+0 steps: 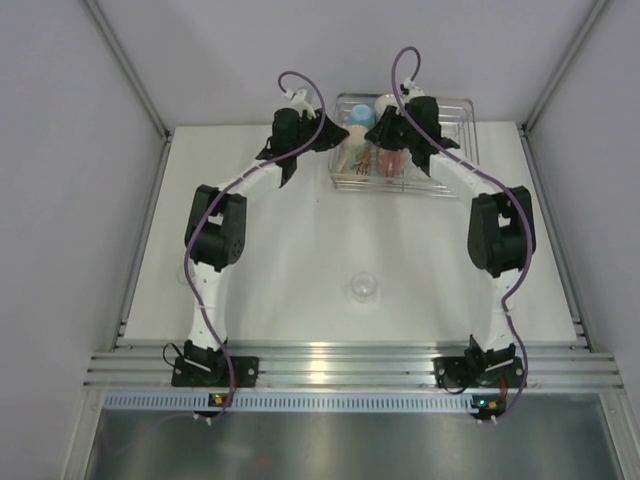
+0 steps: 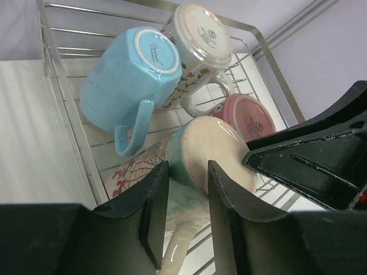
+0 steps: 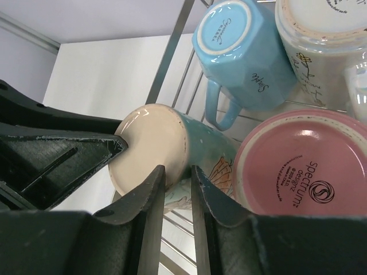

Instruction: Load the cups into the dish rack

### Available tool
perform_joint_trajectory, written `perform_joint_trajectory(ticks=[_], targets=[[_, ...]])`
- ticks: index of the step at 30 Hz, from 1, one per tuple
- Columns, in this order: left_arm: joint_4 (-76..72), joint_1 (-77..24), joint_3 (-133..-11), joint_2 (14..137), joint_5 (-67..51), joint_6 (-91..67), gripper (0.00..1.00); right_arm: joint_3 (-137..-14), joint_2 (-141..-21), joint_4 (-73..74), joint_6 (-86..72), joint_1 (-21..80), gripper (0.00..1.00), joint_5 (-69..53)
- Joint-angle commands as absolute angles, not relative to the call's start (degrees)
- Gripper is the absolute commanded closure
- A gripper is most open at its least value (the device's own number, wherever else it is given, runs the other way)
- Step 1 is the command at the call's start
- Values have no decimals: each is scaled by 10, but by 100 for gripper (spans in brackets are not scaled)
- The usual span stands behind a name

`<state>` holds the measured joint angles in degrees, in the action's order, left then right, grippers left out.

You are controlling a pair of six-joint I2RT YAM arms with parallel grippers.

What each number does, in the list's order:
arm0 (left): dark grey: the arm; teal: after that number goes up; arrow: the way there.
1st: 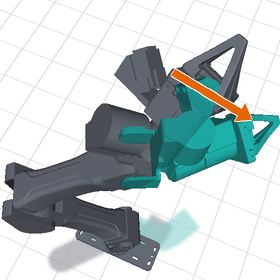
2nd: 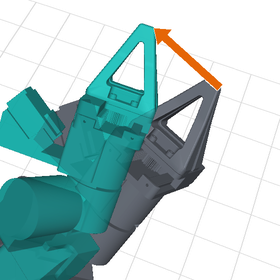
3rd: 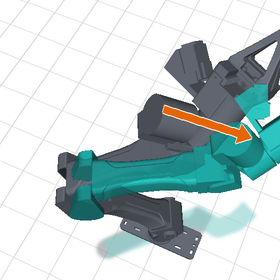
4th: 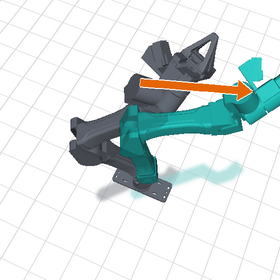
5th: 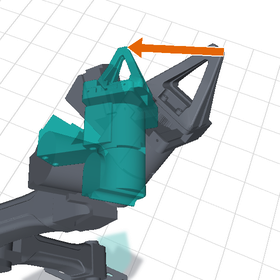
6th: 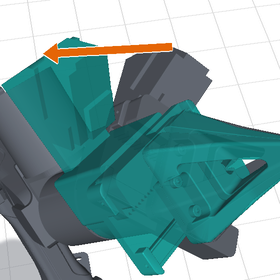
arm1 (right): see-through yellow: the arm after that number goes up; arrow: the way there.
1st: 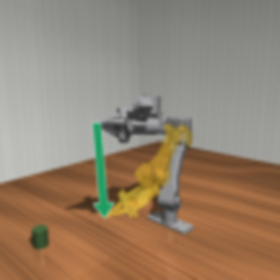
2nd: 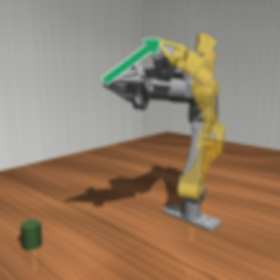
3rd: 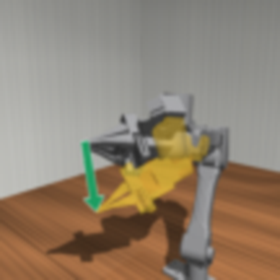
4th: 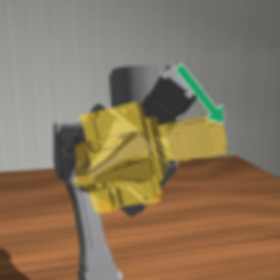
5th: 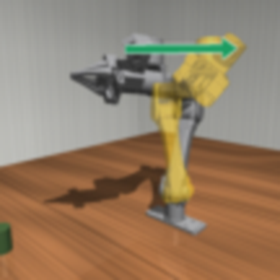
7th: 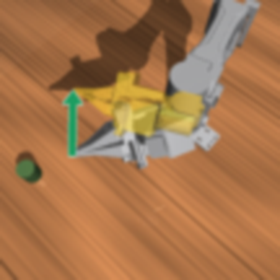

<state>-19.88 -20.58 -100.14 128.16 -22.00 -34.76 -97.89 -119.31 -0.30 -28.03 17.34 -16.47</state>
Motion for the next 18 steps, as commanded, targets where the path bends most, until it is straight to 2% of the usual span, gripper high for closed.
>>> perform_joint_trajectory(ticks=[1,6,9,13,18], targets=[[-248,-233,-1006,1301,-307,-345,66,-971,-1156,-47,-256,182,76,-172],[-259,-236,-1013,1312,-314,-342,66,-974,-1153,-40,-244,183,76,-161],[-259,-236,-1000,1304,-302,-326,65,-970,-1155,-37,-240,183,70,-162],[-259,-236,-971,1275,-266,-302,52,-958,-1148,-42,-236,183,58,-163],[-259,-229,-951,1231,-230,-289,41,-962,-1124,-23,-229,183,54,-155]])
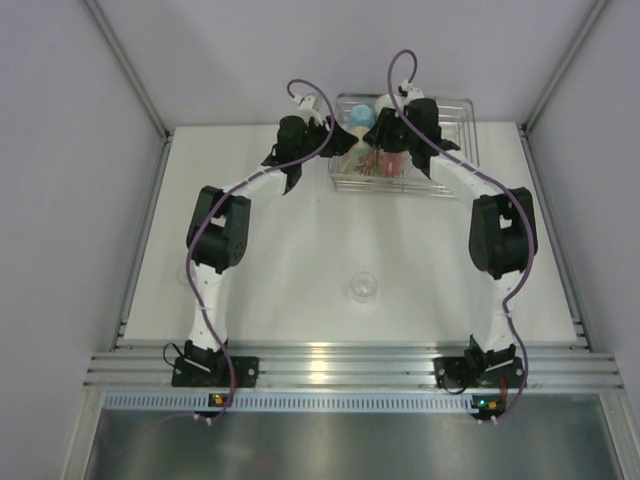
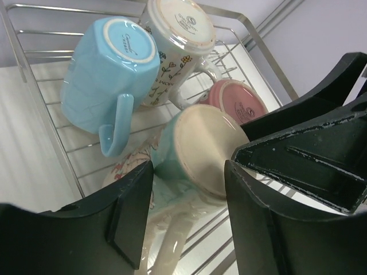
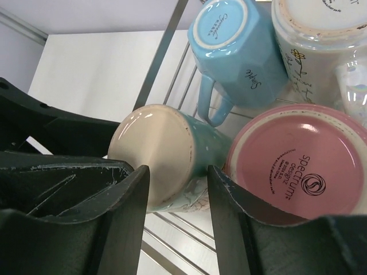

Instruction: Load the cups into the dish rack

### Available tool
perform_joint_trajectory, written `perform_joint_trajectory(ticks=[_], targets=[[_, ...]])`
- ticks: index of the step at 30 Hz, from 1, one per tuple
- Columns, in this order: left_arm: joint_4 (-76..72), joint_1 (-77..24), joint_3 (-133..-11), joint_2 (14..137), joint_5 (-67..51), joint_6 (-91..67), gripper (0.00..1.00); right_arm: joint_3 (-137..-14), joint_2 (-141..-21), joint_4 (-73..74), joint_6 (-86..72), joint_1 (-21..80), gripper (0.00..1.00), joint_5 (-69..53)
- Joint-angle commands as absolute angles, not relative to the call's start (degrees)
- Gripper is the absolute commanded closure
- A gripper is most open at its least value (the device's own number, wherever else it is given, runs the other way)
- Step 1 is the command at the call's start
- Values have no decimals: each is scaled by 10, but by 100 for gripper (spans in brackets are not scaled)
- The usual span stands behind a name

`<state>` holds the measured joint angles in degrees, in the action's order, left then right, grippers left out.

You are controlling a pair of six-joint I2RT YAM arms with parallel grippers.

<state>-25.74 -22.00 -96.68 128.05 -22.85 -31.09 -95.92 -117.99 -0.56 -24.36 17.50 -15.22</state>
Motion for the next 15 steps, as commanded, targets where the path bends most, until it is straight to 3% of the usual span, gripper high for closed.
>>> perform_joint_trajectory(ticks=[1,4,6,9,10,12,15], targets=[[-259,-227,-950,1226,-225,-288,41,-963,-1120,-19,-225,183,54,-153],[-252,-219,-949,1203,-218,-288,35,-970,-1101,-2,-220,181,52,-145],[-239,-215,-950,1192,-216,-284,26,-975,-1085,16,-217,180,50,-142],[-199,-210,-950,1163,-200,-265,20,-979,-1062,41,-217,178,40,-141],[-184,-211,-950,1145,-196,-260,6,-980,-1056,50,-217,176,37,-140],[-136,-210,-950,1126,-182,-244,2,-977,-1032,76,-218,175,31,-141],[-42,-211,-951,1084,-147,-222,2,-948,-985,99,-221,175,1,-144]])
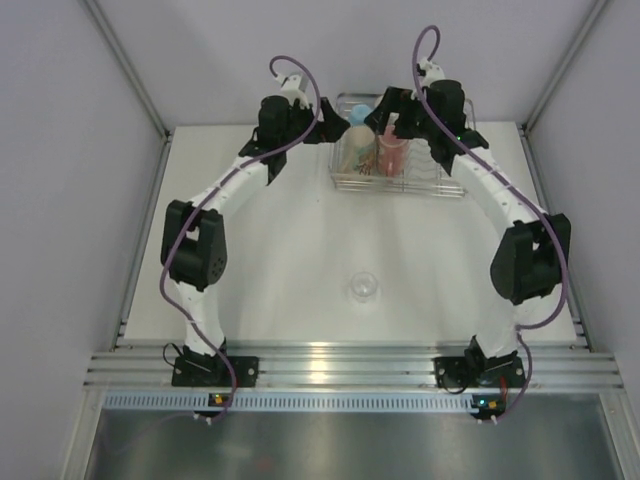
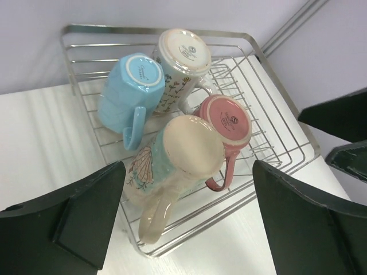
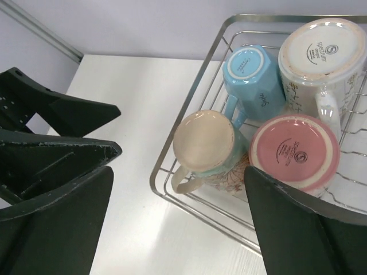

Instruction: Load the cups into the dish rack

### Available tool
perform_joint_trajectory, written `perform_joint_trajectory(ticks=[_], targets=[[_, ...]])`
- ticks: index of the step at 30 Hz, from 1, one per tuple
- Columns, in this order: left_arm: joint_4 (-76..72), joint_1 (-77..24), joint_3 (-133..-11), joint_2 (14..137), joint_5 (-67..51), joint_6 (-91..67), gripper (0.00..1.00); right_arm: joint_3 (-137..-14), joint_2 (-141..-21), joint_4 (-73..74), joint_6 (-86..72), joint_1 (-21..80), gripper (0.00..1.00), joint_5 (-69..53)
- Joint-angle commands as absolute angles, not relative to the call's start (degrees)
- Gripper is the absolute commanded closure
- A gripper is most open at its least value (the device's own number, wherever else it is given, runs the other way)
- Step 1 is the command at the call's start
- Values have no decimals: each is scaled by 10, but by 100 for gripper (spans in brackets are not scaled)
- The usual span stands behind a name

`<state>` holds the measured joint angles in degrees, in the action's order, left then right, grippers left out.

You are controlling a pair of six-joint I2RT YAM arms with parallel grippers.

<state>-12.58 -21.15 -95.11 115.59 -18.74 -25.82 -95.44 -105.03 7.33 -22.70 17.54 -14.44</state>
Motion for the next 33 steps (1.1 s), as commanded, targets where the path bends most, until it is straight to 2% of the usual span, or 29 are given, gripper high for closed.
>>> perform_joint_trajectory(ticks=[1,3,9,16,23,33], targets=[[-19,-211,-947,1070,-135,-216,2,-936,-970,105,-220,175,1,-144],[49,-212,-921,1026,-105,-198,2,-905,-929,133,-218,175,1,-131],[118,-213,-787,879,-69,-167,3,-757,-785,177,-225,177,0,-107],[167,-213,-694,750,70,-204,5,-585,-612,184,-251,178,1,-100],[290,-195,-721,735,170,-298,5,-454,-483,135,-255,178,1,-85],[429,-90,-715,740,308,-471,10,-412,-453,124,-242,178,1,-78]])
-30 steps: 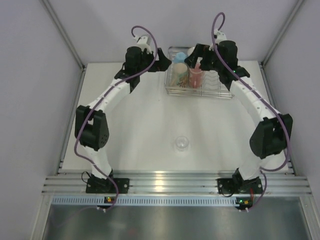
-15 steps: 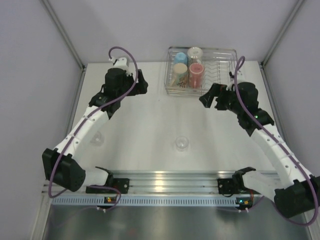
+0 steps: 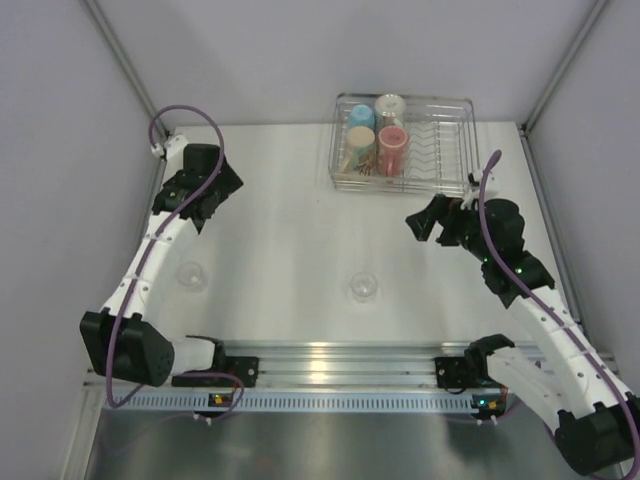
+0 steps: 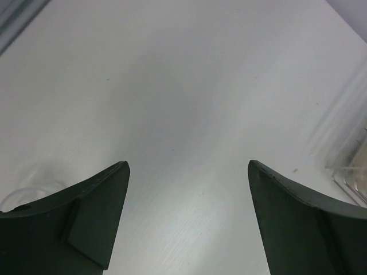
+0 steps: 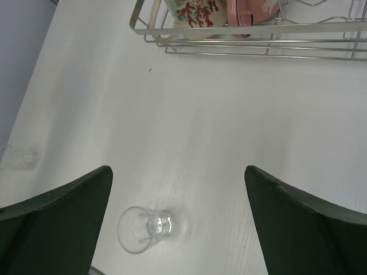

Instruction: Load the cups into the dish rack

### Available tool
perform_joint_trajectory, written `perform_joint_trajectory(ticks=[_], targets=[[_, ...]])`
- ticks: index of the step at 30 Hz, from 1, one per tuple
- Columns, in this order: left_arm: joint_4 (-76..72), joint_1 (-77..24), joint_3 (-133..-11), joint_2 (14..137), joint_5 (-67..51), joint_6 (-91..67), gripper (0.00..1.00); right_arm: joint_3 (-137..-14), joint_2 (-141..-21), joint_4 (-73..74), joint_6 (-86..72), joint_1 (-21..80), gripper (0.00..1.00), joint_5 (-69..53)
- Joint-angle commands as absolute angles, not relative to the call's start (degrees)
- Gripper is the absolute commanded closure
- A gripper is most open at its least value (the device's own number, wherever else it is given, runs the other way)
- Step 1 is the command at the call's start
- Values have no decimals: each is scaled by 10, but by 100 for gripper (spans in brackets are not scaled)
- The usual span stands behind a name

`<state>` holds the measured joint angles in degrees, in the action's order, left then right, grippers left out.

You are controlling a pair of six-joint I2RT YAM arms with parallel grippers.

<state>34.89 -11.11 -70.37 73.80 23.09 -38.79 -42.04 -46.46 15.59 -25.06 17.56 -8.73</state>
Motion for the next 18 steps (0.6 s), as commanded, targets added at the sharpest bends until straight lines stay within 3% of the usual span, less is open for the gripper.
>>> perform_joint_trajectory(ticks=[1,8,18], targets=[[454,-86,-723,747,342,-487,11,-410,-452,122,-241,178,1,-78],[612,-27,-760,837,340,-641,13,-413,-454,125,-223,178,0,-83],[615,13,-715,881,346,-688,19,-408,-454,126,-214,178,1,-76]])
